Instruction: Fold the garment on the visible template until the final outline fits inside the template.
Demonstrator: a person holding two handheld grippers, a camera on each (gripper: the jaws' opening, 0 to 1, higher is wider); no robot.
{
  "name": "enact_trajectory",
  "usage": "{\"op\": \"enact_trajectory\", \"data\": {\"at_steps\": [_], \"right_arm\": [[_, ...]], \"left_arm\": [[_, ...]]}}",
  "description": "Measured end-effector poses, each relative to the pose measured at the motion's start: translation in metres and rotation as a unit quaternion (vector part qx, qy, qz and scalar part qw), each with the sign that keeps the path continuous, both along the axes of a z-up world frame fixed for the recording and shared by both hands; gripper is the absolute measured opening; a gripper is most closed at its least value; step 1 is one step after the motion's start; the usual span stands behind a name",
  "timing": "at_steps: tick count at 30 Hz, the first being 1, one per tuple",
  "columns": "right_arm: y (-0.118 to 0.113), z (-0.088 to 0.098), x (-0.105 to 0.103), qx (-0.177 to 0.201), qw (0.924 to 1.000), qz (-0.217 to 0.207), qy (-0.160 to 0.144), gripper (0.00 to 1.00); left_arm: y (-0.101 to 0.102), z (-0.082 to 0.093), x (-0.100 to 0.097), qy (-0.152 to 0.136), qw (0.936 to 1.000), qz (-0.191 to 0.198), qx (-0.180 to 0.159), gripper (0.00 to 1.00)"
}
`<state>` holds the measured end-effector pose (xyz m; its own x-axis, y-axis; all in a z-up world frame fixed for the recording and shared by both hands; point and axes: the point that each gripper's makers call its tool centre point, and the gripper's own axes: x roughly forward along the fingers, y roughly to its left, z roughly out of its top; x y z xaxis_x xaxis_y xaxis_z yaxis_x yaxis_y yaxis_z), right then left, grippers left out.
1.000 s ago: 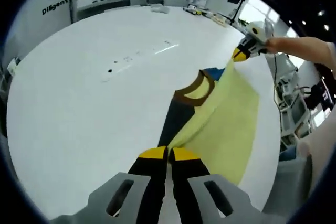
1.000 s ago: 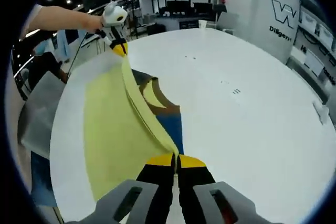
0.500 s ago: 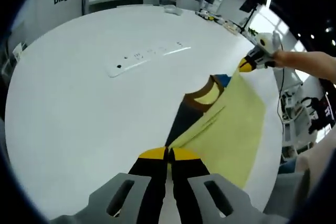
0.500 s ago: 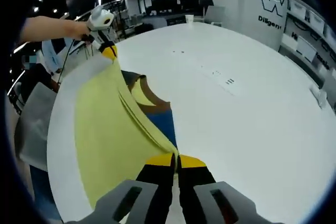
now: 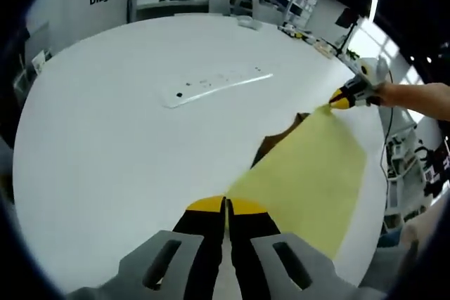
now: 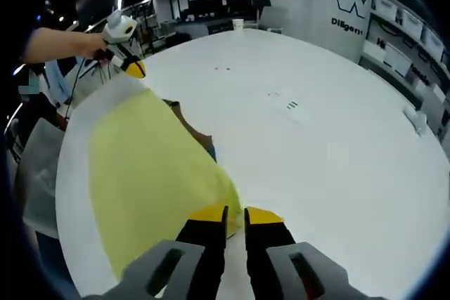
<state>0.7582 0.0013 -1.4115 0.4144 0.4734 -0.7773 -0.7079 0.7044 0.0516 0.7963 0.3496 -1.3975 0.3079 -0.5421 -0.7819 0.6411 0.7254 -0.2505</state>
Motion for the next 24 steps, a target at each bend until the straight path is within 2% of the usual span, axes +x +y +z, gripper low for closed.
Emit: {"op": "enact_trajectory", "data": {"at_steps": [8, 12, 24], "right_arm": [[-0.003, 0.001, -0.021, 0.013, 0.9999, -0.001, 0.000, 0.11], [-0.005, -0.002, -0.036, 0.018, 0.9998, 0.000, 0.006, 0.12], [0.004, 0.010, -0.080, 0.054, 0.9985, 0.006, -0.002, 0.15]], "left_arm": [[0.006, 0.005, -0.017, -0.004, 1.0000, 0.001, -0.006, 0.06], [0.008, 0.007, -0.033, -0.005, 0.9999, -0.003, -0.012, 0.09], [0.007, 0.019, -0.082, -0.030, 0.9982, 0.005, -0.052, 0.17]]}}
